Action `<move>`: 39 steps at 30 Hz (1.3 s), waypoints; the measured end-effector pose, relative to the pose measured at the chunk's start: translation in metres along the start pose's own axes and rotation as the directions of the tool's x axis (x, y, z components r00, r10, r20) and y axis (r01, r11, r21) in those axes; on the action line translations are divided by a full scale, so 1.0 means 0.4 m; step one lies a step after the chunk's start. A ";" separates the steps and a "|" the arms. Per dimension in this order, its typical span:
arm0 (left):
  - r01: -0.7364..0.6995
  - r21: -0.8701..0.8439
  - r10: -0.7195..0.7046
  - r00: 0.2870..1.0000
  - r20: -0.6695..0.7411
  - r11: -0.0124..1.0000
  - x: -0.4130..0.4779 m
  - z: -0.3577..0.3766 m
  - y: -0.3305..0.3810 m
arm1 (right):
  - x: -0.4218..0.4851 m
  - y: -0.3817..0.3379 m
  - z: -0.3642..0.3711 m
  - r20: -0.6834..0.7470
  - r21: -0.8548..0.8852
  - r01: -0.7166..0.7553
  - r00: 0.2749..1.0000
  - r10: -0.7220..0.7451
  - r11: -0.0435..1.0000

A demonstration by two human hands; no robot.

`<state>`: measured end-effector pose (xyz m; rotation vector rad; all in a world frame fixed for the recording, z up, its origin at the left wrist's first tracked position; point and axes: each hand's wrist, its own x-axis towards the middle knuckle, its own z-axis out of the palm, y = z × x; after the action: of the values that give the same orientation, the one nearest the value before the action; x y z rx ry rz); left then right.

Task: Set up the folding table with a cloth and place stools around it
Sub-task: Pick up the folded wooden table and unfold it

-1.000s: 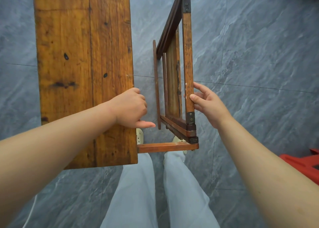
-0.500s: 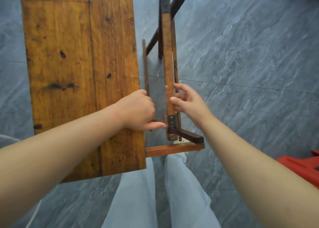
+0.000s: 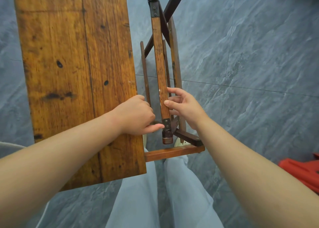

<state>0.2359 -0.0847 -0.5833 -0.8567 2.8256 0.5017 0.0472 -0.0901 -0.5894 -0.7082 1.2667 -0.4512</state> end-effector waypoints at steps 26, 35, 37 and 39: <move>0.070 -0.014 -0.070 0.997 -0.044 0.997 -0.025 0.086 -0.022 | 0.068 0.030 -0.050 0.063 -0.409 0.024 0.998 0.002 0.912; 0.060 -0.050 -0.064 0.995 -0.074 0.997 -0.030 0.090 -0.021 | 0.132 0.169 -0.134 0.429 -0.866 0.442 0.897 0.104 -0.235; 0.057 -0.054 -0.061 0.995 -0.076 0.997 -0.031 0.093 -0.021 | 0.141 0.170 -0.125 0.435 -0.778 0.479 0.877 0.201 -0.406; 0.058 -0.062 -0.063 0.995 -0.077 0.996 -0.032 0.094 -0.021 | 0.150 0.166 -0.122 0.421 -0.648 0.510 0.859 0.292 -0.566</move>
<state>0.2527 -0.0712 -0.6176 -0.9913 2.8582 0.5581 0.0107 -0.0942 -0.6847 -2.5995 0.5925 1.1573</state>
